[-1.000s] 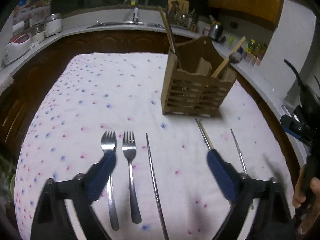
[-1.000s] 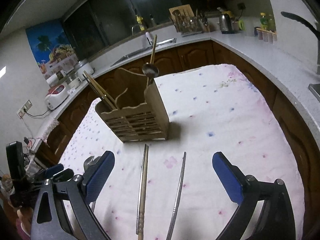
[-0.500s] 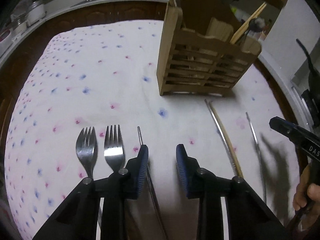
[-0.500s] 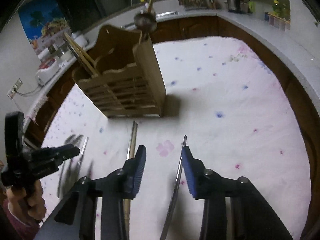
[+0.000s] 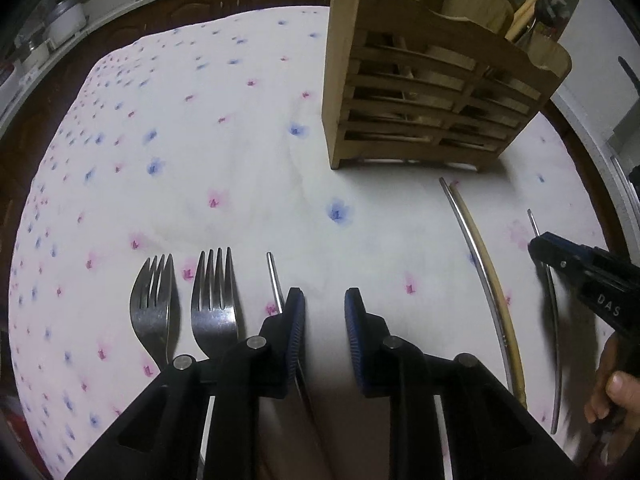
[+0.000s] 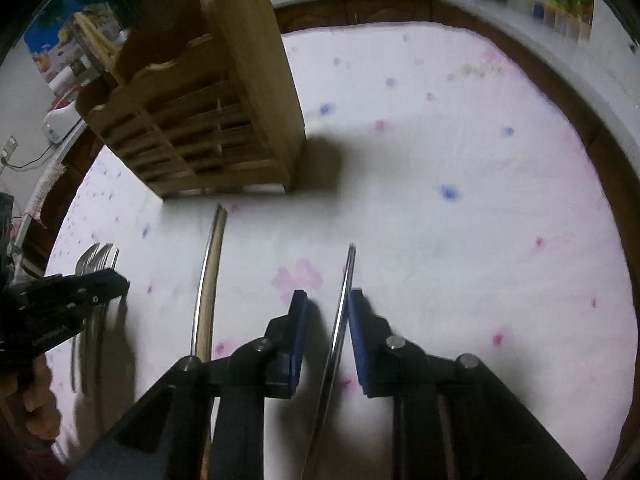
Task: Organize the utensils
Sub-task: 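Grasp a thin metal chopstick with the left tool while the right tool grasps another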
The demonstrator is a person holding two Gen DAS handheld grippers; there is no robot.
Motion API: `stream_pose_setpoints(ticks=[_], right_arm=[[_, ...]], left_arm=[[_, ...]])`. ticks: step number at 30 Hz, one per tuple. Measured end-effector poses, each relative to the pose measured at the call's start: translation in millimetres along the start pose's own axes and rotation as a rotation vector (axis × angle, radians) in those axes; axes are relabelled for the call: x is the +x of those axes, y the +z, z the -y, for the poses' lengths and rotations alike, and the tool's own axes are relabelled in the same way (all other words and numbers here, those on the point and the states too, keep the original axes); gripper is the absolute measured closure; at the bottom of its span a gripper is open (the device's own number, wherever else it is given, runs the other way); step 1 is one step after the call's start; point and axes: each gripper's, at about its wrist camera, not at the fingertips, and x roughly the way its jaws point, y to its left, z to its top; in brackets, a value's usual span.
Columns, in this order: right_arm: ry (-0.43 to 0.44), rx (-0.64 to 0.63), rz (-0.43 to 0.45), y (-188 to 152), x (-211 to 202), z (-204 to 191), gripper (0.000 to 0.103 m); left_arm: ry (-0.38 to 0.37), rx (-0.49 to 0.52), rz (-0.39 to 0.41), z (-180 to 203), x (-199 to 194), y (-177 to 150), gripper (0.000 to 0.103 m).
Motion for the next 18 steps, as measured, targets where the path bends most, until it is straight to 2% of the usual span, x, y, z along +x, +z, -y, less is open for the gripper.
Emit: stream_pose_setpoints(ticks=[4, 8, 10, 12, 18], right_arm=[[-0.021, -0.002, 0.006, 4, 5, -3, 0.083], [-0.063, -0.025, 0.009, 2, 7, -7, 0.093], [-0.067, -0.025, 0.013, 2, 6, -6, 0.096], [-0.058, -0.01, 0.011, 3, 5, -3, 0.098], [0.042, 0.031, 0.03, 2, -10, -2, 0.099]], left_arm=[[0.019, 0.009, 0.008, 4, 2, 0, 0.089], [0.029, 0.008, 0.021, 5, 2, -2, 0.101], [0.031, 0.002, 0.026, 5, 2, -3, 0.103], [0.033, -0.01, 0.031, 6, 1, -3, 0.103], [-0.058, -0.055, 0.054, -1, -12, -10, 0.103]])
